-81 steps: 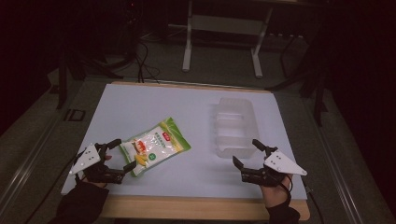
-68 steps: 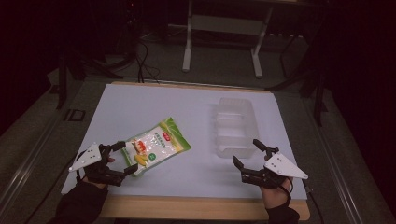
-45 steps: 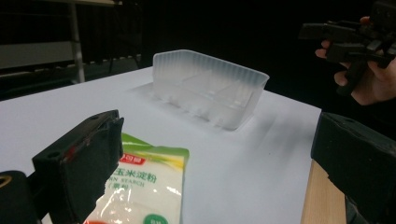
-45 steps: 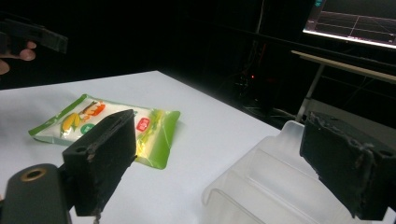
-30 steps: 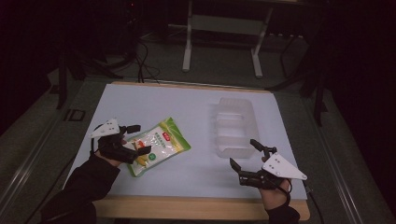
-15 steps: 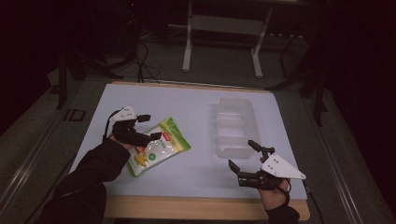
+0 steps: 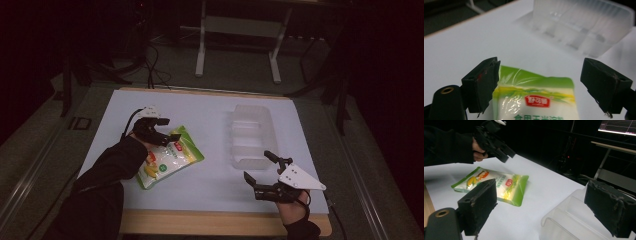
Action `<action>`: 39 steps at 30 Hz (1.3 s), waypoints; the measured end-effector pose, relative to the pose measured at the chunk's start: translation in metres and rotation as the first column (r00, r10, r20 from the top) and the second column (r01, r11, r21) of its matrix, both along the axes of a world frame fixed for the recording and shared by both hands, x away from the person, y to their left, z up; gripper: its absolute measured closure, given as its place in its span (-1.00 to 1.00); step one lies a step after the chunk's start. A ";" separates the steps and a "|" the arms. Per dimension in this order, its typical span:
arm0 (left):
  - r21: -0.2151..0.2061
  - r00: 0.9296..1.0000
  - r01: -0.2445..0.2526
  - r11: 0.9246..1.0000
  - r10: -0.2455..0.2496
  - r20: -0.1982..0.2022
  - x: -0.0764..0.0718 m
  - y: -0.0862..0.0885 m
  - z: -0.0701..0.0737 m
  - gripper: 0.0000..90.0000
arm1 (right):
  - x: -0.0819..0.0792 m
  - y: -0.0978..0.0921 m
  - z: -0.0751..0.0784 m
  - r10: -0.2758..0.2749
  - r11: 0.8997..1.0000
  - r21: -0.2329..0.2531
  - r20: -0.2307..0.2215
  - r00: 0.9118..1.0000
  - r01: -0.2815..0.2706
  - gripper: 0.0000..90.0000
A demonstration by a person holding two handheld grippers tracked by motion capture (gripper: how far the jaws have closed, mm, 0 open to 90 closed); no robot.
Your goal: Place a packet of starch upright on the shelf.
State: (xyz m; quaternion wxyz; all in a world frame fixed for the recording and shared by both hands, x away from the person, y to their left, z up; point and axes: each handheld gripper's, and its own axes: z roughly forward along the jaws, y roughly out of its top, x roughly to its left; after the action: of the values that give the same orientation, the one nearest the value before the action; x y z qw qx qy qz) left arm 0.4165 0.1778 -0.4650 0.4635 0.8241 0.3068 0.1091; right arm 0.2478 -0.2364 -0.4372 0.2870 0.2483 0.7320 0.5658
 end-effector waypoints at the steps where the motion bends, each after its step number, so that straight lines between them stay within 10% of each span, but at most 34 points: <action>1: 0.002 1.000 -0.004 1.000 0.004 -0.014 0.004 -0.001 -0.002 -0.65 | 0.000 0.000 0.000 0.002 1.000 0.001 0.000 1.000 -0.002 -0.76; 8: 0.032 0.997 -0.044 0.999 0.046 -0.070 0.023 -0.004 -0.015 -0.65 | 0.001 0.000 -0.002 0.010 1.000 0.001 -0.008 1.000 -0.010 -0.76; 15: 0.164 0.982 -0.020 0.986 0.050 -0.181 0.037 -0.008 -0.042 -0.64 | 0.001 0.001 -0.003 0.017 1.000 -0.006 -0.012 1.000 -0.017 -0.76; 32: 0.175 0.952 0.028 0.984 0.027 -0.304 0.043 -0.011 -0.054 -0.30 | 0.001 0.002 -0.003 0.023 1.000 -0.011 -0.015 1.000 -0.023 -0.76; 39: 0.265 0.961 0.073 0.962 0.004 -0.277 0.036 -0.021 -0.049 0.07 | 0.001 0.003 -0.003 0.026 1.000 -0.013 -0.012 1.000 -0.026 -0.76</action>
State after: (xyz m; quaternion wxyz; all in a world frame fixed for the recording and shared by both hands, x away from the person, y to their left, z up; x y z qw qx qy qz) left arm 0.4520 0.1567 -0.5144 0.3004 0.8924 0.3357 0.0268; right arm 0.2492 -0.2336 -0.4406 0.2768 0.2403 0.7405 0.5633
